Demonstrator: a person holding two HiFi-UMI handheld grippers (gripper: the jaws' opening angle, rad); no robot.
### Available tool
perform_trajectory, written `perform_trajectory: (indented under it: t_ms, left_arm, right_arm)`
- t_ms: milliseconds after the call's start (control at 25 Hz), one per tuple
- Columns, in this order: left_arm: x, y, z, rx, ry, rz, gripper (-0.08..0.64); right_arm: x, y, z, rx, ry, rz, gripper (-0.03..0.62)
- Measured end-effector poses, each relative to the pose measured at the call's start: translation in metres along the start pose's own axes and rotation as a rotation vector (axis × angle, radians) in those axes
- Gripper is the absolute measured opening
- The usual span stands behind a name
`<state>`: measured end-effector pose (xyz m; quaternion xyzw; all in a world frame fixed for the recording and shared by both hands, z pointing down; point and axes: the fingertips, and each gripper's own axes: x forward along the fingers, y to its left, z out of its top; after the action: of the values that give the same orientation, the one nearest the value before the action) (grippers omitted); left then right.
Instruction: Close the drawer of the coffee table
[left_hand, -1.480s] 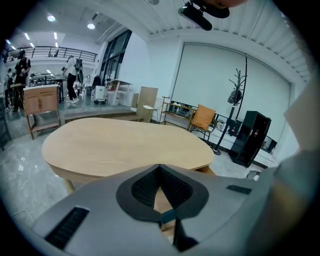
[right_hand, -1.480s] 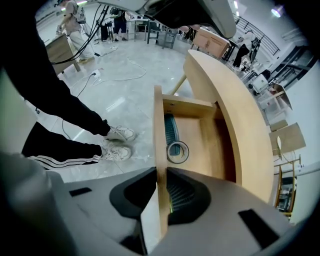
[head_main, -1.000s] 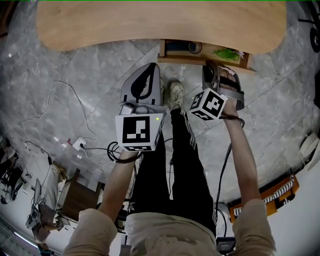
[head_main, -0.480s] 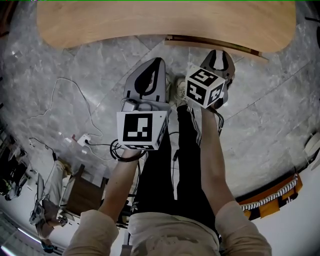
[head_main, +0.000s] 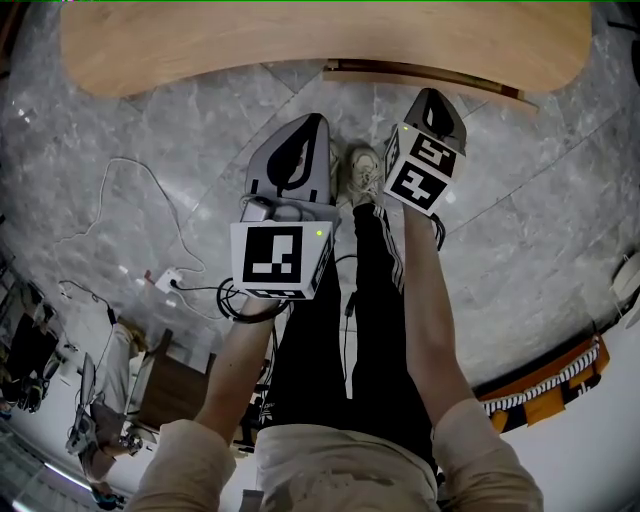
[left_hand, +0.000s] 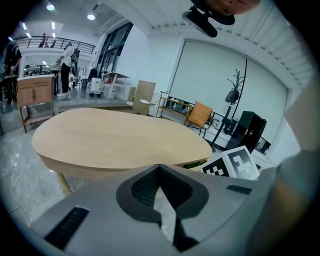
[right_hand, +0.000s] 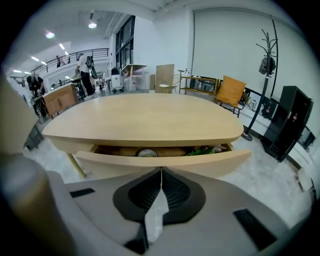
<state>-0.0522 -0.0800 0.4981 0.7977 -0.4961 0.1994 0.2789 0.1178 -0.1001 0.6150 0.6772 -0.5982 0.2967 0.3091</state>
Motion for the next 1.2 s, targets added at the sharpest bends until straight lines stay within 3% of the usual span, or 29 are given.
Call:
perform_trajectory:
  t_ms: [480, 880, 1200]
  left_arm:
    - [0.01, -0.007, -0.006, 0.005, 0.012, -0.018, 0.009]
    - [0.027, -0.009, -0.016, 0.023, 0.039, -0.037, 0.009]
    - [0.043, -0.005, -0.016, 0.017, 0.036, -0.049, 0.009]
  right_arm:
    - [0.017, 0.002, 0.024, -0.022, -0.12, 0.127, 0.009]
    - [0.033, 0.002, 0.04, 0.023, -0.348, 0.146, 0.008]
    - [0.046, 0.004, 0.045, 0.019, -0.402, 0.175, 0.008]
